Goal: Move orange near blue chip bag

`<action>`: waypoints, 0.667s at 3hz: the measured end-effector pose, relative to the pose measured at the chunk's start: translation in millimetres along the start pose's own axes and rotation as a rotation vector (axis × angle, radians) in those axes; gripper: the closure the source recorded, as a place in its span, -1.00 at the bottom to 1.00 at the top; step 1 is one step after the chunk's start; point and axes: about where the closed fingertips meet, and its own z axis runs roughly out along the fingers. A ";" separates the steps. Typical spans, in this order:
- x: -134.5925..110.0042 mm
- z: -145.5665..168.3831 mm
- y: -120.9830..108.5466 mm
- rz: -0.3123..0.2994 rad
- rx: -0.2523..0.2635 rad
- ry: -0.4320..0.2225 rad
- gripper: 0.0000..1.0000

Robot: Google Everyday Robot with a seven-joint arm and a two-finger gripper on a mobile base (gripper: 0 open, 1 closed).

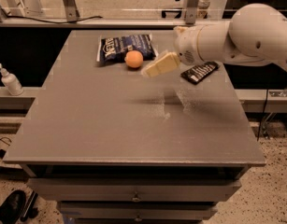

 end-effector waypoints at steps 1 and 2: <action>17.8 -83.5 17.8 0.000 -0.082 -0.014 -1.00; 18.8 -84.3 21.3 0.001 -0.093 -0.011 -1.00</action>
Offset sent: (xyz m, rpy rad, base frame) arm -0.1016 -0.1003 0.0241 0.0292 0.0609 0.0952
